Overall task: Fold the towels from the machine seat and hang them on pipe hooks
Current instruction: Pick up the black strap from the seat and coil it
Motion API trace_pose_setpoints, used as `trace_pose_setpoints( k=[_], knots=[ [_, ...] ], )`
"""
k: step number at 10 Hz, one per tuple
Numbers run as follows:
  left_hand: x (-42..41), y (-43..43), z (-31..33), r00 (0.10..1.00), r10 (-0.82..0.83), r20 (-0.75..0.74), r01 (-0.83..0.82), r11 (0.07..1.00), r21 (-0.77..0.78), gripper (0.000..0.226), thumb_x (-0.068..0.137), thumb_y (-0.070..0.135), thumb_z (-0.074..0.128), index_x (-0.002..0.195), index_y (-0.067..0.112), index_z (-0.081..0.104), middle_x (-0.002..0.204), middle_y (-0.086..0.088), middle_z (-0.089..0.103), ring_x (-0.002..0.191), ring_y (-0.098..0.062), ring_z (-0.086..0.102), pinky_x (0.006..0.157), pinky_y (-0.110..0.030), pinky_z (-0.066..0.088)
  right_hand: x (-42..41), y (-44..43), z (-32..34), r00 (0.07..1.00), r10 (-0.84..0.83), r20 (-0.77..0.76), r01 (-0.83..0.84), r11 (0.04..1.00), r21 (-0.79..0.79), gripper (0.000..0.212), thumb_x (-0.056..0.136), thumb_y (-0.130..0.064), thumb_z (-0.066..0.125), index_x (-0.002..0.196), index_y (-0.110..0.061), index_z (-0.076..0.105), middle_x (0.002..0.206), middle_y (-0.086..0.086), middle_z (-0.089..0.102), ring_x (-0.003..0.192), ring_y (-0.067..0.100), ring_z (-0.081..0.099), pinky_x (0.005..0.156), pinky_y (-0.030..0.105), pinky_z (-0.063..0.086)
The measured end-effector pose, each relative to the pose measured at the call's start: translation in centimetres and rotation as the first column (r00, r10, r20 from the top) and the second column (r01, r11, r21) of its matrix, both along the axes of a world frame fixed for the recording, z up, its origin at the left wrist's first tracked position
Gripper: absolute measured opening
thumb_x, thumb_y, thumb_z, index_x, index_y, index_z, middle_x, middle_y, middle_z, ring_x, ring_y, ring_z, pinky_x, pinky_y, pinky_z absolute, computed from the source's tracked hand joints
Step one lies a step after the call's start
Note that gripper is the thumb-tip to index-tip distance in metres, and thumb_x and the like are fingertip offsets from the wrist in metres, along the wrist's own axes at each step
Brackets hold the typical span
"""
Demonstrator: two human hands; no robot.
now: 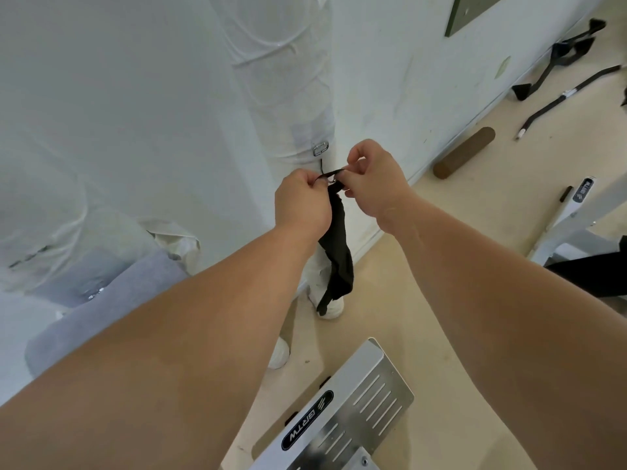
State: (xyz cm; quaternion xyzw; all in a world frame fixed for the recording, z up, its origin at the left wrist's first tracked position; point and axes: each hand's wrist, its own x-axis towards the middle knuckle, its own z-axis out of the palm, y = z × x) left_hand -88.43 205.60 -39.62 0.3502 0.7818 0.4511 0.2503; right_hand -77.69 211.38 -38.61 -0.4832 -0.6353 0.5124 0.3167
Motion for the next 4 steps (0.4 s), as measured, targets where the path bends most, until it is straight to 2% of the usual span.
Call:
trace_pose_setpoints(
  k=[1,2,3,4],
  knots=[
    [-0.2,-0.1,-0.9,0.998,0.063,0.004,-0.063,0.998,-0.024,0.029,0.095,0.019,0.057,0.067,0.019,0.053,0.065,0.007,0.052,0.06,-0.013,0.047,0.056,-0.027,0.037,-0.8,0.0,-1.0,0.998,-0.031,0.046,0.031,0.999,-0.007,0.027,0.088,-0.007,0.063,0.08,-0.028,0.049,0.089,0.006,0.065,0.074,0.021,0.058,0.059,0.028,0.044],
    [-0.4,-0.3,-1.3,0.995,0.076,0.06,-0.074,0.996,-0.045,0.033,0.094,0.023,0.062,0.063,0.022,0.051,0.063,0.007,0.051,0.059,-0.013,0.047,0.056,-0.025,0.037,-1.2,-0.4,-1.6,0.995,-0.074,0.074,0.074,0.997,-0.007,0.024,0.085,-0.011,0.069,0.076,-0.026,0.053,0.084,0.004,0.066,0.076,0.022,0.061,0.061,0.03,0.046],
    [-0.6,-0.7,-1.4,0.996,0.049,0.078,-0.043,0.996,-0.077,0.021,0.093,0.027,0.067,0.072,0.022,0.062,0.069,0.007,0.058,0.069,-0.017,0.056,0.064,-0.026,0.045,-0.9,-0.5,-1.7,0.995,-0.058,0.081,0.061,0.998,-0.036,0.018,0.084,-0.017,0.074,0.075,-0.024,0.059,0.08,0.003,0.067,0.07,0.018,0.06,0.059,0.028,0.044],
    [-0.9,-1.6,-1.0,0.999,0.002,0.033,0.003,0.991,-0.131,0.019,0.094,0.027,0.066,0.109,0.016,0.072,0.101,0.003,0.071,0.096,-0.02,0.066,0.086,-0.033,0.056,-0.4,-0.9,-0.8,0.995,-0.016,0.094,0.022,0.998,-0.055,0.015,0.086,-0.015,0.073,0.076,-0.023,0.065,0.077,-0.002,0.064,0.066,0.013,0.055,0.056,0.022,0.043]
  ],
)
